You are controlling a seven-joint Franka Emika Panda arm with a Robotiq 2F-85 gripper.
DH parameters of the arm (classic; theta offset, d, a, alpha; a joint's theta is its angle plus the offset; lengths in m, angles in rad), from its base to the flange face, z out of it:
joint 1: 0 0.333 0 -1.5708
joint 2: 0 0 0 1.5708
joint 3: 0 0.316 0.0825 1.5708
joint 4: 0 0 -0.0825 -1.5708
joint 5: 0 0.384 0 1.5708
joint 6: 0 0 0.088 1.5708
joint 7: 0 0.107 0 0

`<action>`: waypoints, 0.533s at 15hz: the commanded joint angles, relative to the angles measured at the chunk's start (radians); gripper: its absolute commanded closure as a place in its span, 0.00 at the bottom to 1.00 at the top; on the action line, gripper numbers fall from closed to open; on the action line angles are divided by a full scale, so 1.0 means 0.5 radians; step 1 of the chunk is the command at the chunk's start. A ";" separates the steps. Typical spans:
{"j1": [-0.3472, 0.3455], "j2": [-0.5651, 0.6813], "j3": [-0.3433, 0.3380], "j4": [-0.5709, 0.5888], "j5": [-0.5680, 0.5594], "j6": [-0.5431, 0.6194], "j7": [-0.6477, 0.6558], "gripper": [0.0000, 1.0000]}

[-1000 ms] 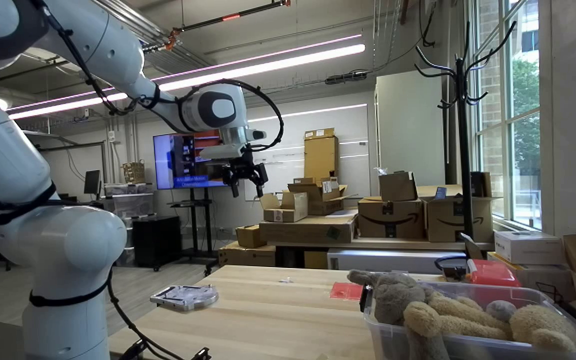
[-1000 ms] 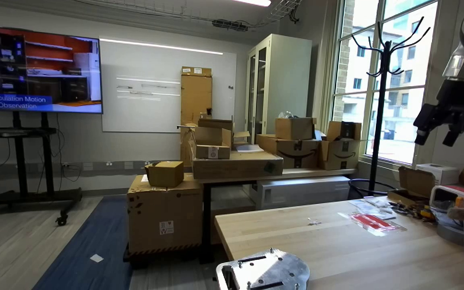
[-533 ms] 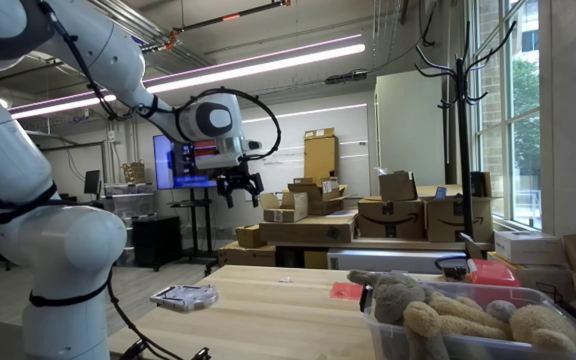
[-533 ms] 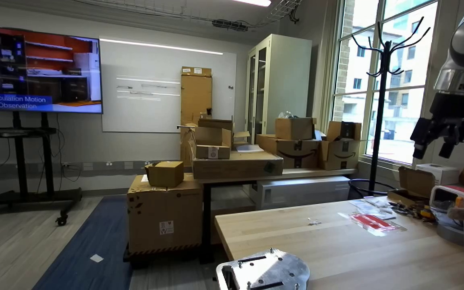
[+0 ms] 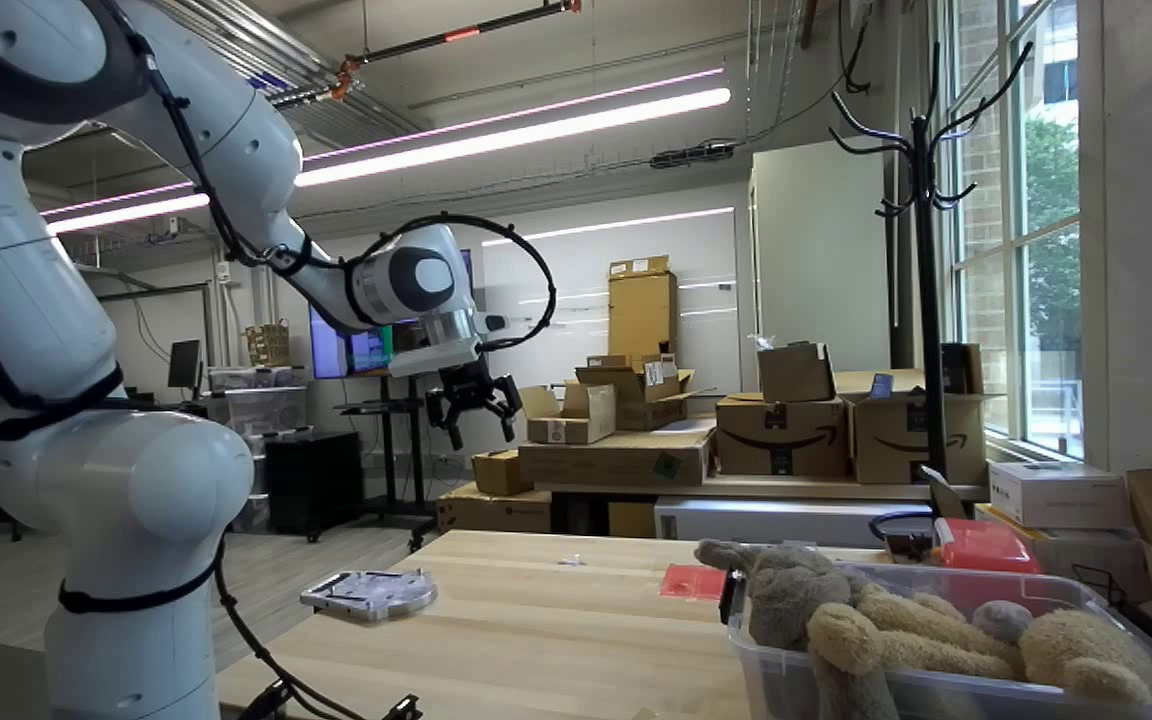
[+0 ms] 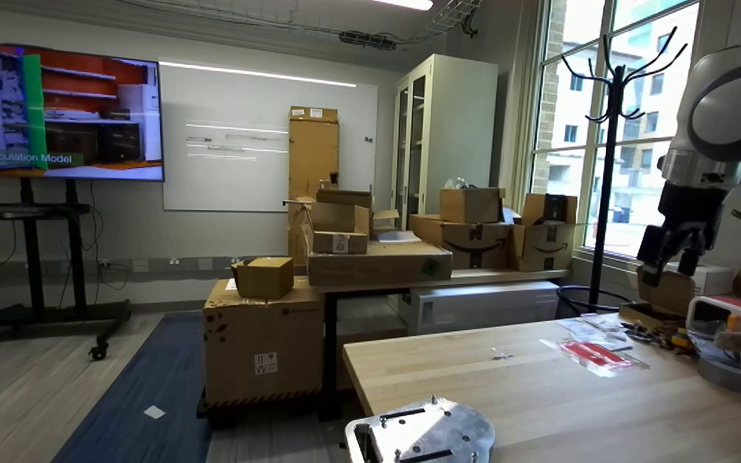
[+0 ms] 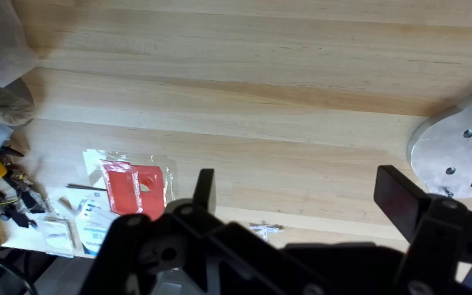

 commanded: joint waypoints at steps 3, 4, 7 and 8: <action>0.033 0.395 0.076 0.083 -0.026 0.160 0.038 0.00; 0.045 0.471 0.074 0.099 -0.006 0.193 0.023 0.00; 0.063 0.685 0.074 0.142 -0.005 0.407 0.001 0.00; 0.065 0.753 0.066 0.162 0.009 0.492 -0.022 0.00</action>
